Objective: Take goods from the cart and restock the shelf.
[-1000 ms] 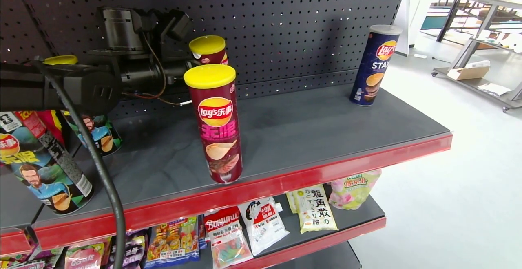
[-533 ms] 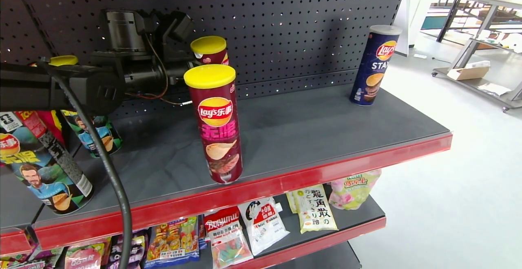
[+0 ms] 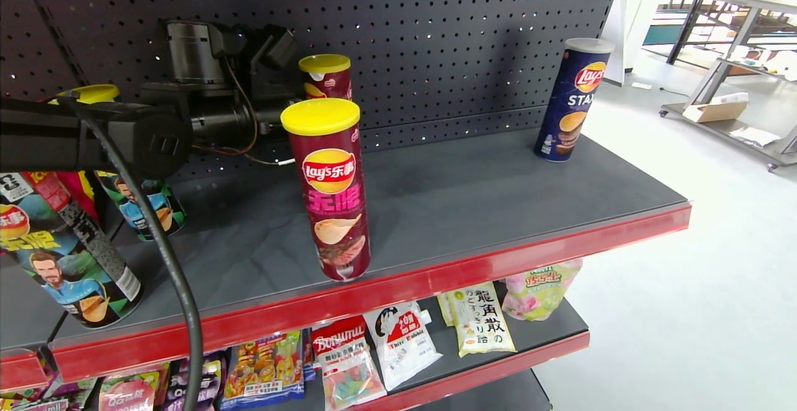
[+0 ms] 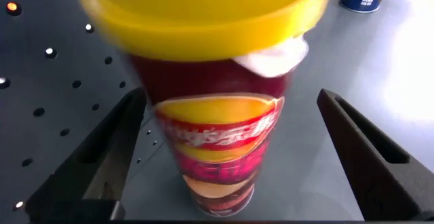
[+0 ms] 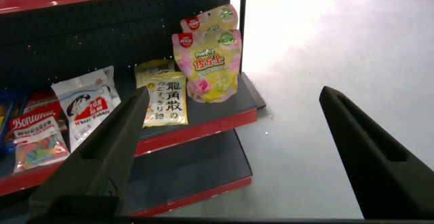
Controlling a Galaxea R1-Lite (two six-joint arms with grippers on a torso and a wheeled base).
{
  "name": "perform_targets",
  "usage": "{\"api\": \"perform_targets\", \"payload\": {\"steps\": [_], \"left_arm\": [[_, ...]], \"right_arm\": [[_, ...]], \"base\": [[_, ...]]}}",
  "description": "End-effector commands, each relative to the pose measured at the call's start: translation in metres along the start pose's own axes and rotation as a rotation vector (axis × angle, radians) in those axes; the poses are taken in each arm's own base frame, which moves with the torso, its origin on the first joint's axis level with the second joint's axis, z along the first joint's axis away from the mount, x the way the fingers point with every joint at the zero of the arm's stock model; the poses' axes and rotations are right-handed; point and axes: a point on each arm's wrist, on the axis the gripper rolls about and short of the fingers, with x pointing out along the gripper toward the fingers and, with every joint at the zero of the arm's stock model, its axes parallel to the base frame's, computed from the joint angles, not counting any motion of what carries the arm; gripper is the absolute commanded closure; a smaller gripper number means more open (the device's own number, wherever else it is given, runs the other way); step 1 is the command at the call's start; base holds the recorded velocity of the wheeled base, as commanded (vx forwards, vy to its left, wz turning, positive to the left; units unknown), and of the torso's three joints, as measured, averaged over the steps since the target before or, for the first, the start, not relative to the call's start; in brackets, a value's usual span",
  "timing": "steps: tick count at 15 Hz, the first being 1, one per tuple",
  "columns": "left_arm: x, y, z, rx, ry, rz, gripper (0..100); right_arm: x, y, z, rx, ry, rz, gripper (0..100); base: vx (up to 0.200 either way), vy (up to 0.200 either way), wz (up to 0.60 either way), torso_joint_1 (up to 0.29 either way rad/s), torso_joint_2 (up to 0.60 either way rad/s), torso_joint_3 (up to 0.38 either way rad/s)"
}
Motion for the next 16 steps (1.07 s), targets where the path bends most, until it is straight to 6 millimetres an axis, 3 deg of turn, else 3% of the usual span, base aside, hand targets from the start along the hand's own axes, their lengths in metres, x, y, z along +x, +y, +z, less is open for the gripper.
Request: {"api": "perform_targets", "payload": {"steps": [1,8,16], "left_arm": [[-0.008,-0.002,0.004,0.004,-0.007,0.003,0],[-0.059,-0.013,0.008,0.002,0.002,0.027,0],[-0.134,-0.045,0.017,0.019,-0.037,0.038,0]], "right_arm": [[0.0,0.0,0.0,0.0,0.001,0.0,0],[0.0,0.0,0.0,0.0,0.001,0.0,0],[0.0,0.0,0.0,0.0,0.001,0.0,0]], "base": [[0.0,0.0,0.0,0.0,0.0,0.0],[0.0,0.0,0.0,0.0,0.0,0.0],[0.0,0.0,0.0,0.0,0.0,0.0]]}}
